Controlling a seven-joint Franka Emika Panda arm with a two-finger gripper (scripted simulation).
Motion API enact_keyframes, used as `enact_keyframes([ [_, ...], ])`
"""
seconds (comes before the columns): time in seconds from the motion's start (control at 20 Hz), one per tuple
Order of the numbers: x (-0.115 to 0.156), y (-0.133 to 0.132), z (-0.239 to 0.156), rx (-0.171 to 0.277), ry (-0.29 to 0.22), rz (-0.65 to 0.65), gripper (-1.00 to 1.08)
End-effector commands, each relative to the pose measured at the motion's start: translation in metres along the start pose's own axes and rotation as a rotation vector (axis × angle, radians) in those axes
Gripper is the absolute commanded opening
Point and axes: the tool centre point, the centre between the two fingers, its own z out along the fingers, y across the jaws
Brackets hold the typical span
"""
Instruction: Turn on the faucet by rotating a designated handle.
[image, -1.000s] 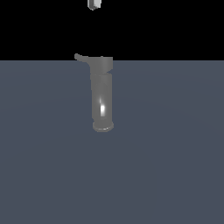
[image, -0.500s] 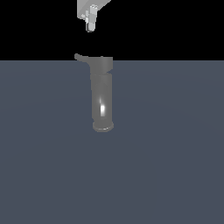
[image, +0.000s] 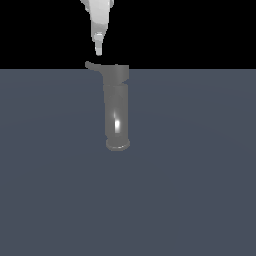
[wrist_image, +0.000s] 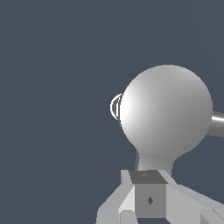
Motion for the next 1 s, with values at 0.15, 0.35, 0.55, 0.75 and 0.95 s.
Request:
enact_keyframes([
  [0.15, -0.006, -0.02, 0.019, 0.006, 0.03, 0.099, -1.0],
  [0.35, -0.01, -0.03, 0.028, 0.011, 0.046, 0.144, -1.0],
  [0.55, -0.012, -0.035, 0.033, 0.014, 0.055, 0.172, -1.0],
  [0.75, -0.012, -0.037, 0.035, 0.016, 0.059, 0.181, -1.0],
  [0.95, -0.013, -0.037, 0.035, 0.015, 0.058, 0.179, -1.0],
])
